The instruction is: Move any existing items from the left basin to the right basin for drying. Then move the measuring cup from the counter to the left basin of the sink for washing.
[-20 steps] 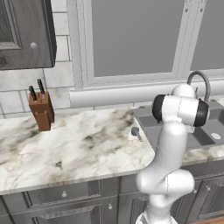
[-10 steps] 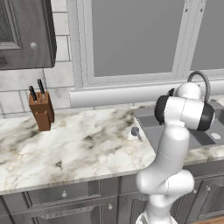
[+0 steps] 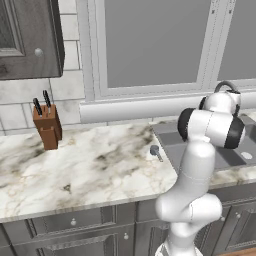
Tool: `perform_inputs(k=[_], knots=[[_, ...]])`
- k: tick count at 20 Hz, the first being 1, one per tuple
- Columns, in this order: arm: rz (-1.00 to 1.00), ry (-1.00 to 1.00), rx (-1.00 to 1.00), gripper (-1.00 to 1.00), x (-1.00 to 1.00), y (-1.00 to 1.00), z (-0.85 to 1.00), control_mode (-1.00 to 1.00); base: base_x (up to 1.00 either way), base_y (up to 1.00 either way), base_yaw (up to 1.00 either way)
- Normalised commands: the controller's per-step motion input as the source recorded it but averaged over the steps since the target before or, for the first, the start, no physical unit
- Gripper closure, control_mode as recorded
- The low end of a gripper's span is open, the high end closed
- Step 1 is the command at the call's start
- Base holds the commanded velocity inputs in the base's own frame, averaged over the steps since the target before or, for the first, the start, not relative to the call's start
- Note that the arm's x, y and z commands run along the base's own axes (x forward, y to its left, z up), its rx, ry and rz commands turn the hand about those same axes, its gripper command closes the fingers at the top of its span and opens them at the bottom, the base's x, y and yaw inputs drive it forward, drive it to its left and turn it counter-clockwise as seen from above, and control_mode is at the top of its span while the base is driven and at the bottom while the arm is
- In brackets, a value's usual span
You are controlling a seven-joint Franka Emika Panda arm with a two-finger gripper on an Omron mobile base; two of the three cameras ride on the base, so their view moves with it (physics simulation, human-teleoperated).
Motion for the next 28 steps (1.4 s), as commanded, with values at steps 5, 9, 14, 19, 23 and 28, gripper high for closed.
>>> perform_inputs(k=[5,9,14,19,23,28], knots=[[-0.15,-0.02,0.0,1.0,-0.28,-0.52,0.11,-1.0,0.0,0.0,0.0],[-0.15,-0.01,0.0,1.0,-0.2,-0.53,0.16,-1.0,0.0,0.0,0.0],[-0.14,-0.01,0.0,1.0,-0.14,-0.48,0.05,-1.0,0.0,0.0,0.0],[-0.1,-0.04,0.0,1.0,-0.06,-0.39,-0.05,-1.0,0.0,0.0,0.0],[-0.1,-0.06,0.0,1.0,0.0,-0.41,0.0,-1.0,0.0,0.0,0.0],[-0.09,-0.01,0.0,1.0,0.0,-0.45,-0.01,-1.0,0.0,0.0,0.0]])
